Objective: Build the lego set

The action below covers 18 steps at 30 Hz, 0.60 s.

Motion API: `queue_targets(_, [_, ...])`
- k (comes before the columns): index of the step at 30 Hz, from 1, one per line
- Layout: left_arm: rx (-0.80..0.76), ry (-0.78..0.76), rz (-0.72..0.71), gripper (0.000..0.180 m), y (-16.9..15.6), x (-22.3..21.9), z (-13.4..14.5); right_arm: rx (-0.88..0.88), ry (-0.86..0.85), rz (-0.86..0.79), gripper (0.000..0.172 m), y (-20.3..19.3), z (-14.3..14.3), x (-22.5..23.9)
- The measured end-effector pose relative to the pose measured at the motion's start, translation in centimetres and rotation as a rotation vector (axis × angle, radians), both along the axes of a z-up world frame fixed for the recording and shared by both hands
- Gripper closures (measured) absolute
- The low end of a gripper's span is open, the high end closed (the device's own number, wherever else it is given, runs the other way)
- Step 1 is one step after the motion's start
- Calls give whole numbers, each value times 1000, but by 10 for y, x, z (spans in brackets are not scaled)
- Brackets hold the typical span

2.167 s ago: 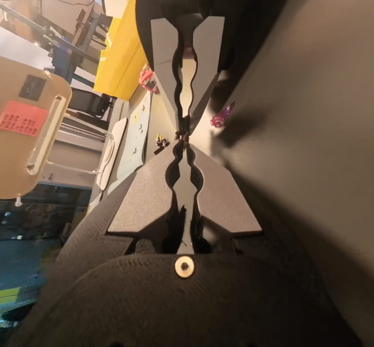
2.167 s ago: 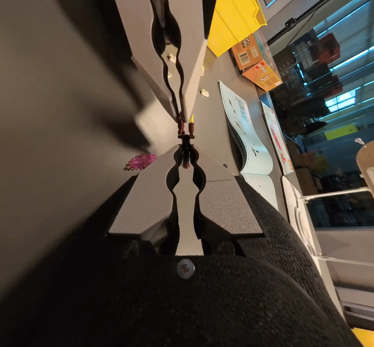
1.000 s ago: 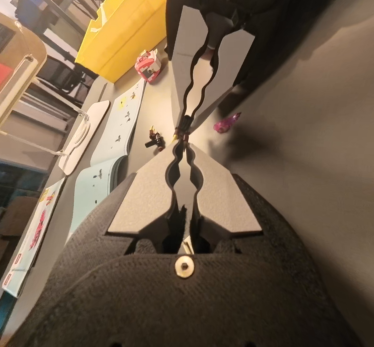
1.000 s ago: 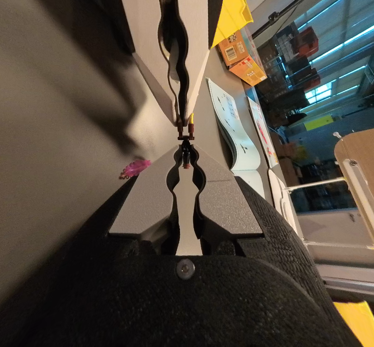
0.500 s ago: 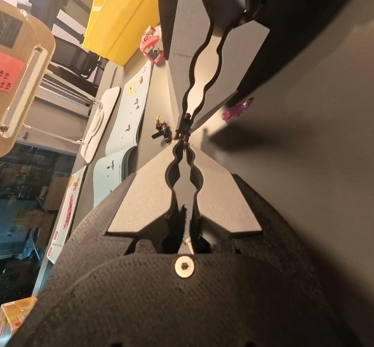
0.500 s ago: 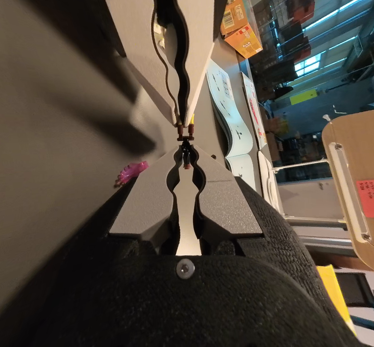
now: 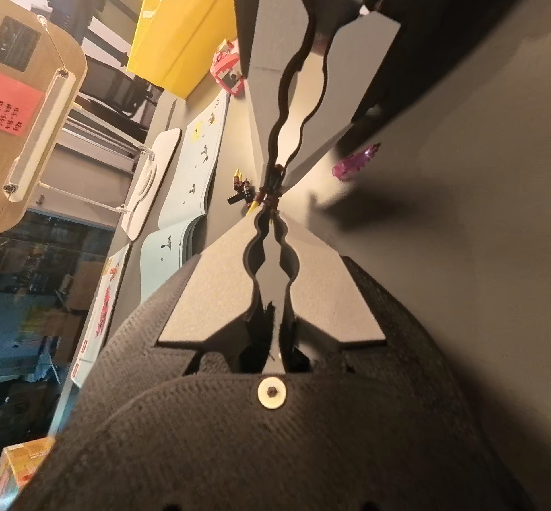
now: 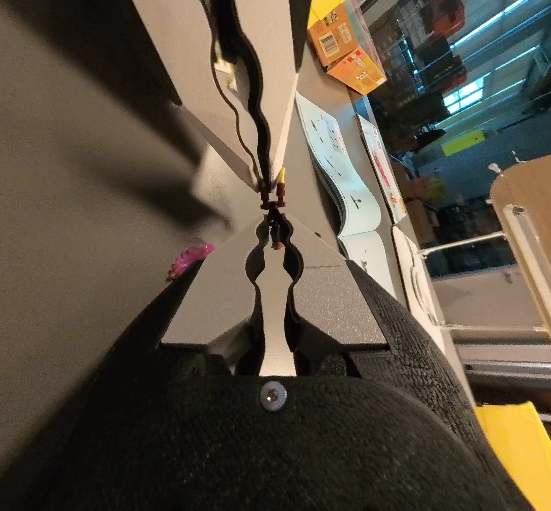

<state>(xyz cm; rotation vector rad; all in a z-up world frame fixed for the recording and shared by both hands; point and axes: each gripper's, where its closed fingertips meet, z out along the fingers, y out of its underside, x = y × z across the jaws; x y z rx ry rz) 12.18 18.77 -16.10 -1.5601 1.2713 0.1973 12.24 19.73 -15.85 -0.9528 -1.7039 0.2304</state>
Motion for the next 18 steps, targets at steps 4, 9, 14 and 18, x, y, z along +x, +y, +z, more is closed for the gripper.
queue_targets(4, [-6, -10, -1, 179, 1, 0, 0, -34, 4, 3, 168, 1, -1, -1])
queue_targets(9, [-29, -52, 3, 178, 0, -2, 1, -32, 9, 10, 167, 1, -1, -2])
queue_targets(14, [-39, -122, 50, 165, 2, -9, 8, -25, 32, -10, 167, 6, 2, 0])
queue_targets(18, [-62, -188, 66, 150, 3, -10, 13, 5, 38, -5, 167, 6, 4, -1])
